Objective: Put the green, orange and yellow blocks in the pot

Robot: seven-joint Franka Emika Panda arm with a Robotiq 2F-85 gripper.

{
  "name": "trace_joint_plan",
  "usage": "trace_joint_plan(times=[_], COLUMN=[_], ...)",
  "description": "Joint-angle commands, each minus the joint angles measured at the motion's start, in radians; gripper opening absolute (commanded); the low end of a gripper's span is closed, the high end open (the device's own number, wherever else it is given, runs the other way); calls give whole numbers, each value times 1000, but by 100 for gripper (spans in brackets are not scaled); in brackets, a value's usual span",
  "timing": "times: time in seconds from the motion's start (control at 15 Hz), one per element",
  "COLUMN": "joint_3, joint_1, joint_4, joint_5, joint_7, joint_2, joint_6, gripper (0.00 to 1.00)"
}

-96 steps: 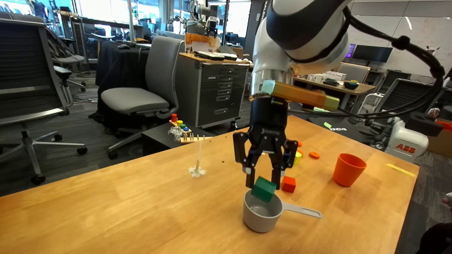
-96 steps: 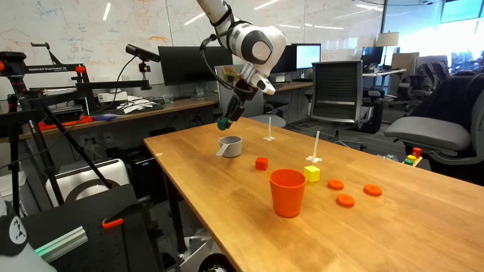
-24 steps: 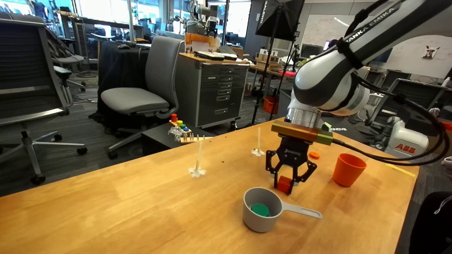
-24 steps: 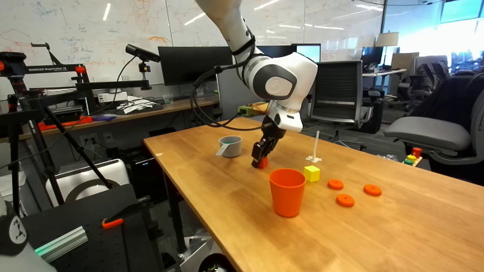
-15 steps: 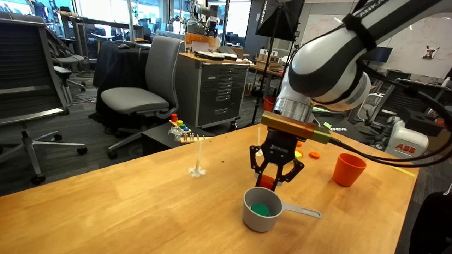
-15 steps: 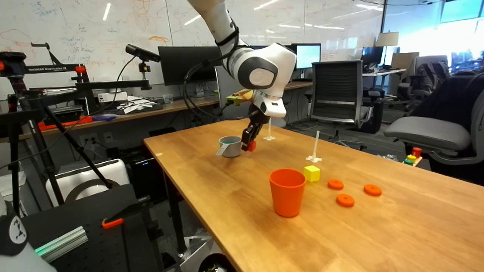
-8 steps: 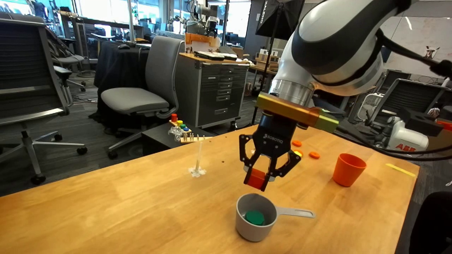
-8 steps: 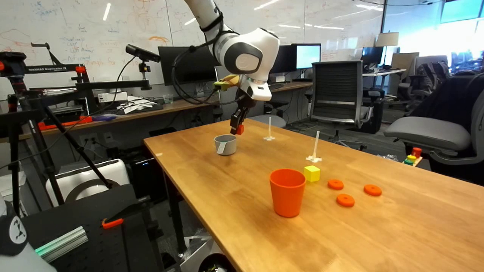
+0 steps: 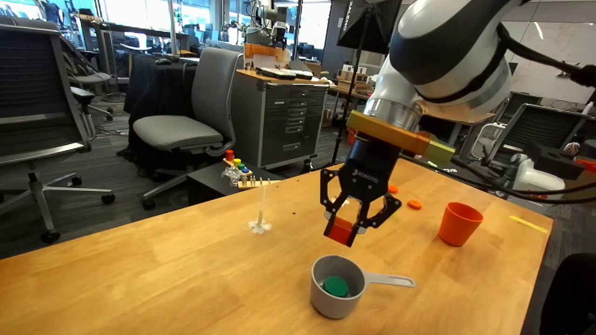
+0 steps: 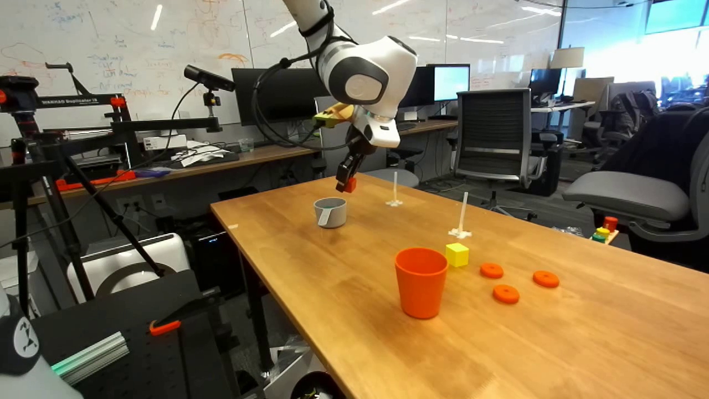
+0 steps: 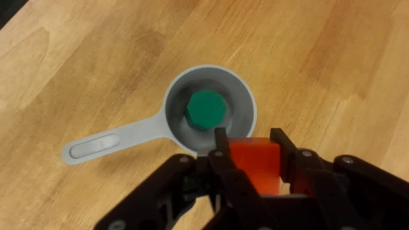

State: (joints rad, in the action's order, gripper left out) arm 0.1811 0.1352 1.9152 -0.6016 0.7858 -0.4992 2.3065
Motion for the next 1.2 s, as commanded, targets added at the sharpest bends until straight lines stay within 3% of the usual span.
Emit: trace_joint_plan(times=[0.0, 1.13], joint_3=[-5, -37], joint_1=[-44, -14], joint_4=[-24, -149], joint_5=[-82, -80], joint_7=[-82, -118], joint_2=[-21, -121], joint_6=[-75, -250], gripper=[12, 12])
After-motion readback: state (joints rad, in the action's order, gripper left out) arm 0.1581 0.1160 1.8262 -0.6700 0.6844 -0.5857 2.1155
